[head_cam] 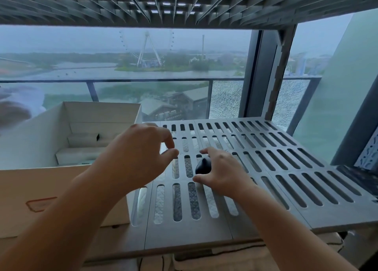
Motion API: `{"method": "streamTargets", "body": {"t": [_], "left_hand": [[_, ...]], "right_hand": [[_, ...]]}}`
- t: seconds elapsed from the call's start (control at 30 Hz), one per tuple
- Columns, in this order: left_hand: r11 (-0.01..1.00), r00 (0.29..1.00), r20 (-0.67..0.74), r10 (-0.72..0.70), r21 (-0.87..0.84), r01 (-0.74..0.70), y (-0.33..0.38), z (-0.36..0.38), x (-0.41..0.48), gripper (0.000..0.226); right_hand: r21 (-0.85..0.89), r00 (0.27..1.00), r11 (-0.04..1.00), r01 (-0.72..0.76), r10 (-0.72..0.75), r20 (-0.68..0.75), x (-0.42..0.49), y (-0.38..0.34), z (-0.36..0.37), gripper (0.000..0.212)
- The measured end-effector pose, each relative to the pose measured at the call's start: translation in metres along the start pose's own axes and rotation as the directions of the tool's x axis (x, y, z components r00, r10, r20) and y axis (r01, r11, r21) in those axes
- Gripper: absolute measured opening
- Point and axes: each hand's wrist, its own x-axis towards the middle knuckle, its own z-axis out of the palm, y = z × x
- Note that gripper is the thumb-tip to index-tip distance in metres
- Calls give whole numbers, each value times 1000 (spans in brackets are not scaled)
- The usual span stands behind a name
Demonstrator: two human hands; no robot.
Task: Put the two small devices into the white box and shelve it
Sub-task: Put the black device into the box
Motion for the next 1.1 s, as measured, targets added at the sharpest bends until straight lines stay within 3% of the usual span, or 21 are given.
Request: {"method": "streamTargets", "body": {"t": [0.4,0.7,1.1], "left_hand": [[999,996,-89,17,-45,-21,2,-10,-11,17],[992,985,-141,-97,68,108,-27,-27,-44,61],[968,983,-152,-98,214,129,-110,-57,-74,69]], "right_hand": [[71,994,994,83,-78,-75,14,-24,-12,72],[171,973,966,193,-167,-157,30,-74,-14,68],[294,949,921,254,-178,-262,50,-176,-28,60]]}}
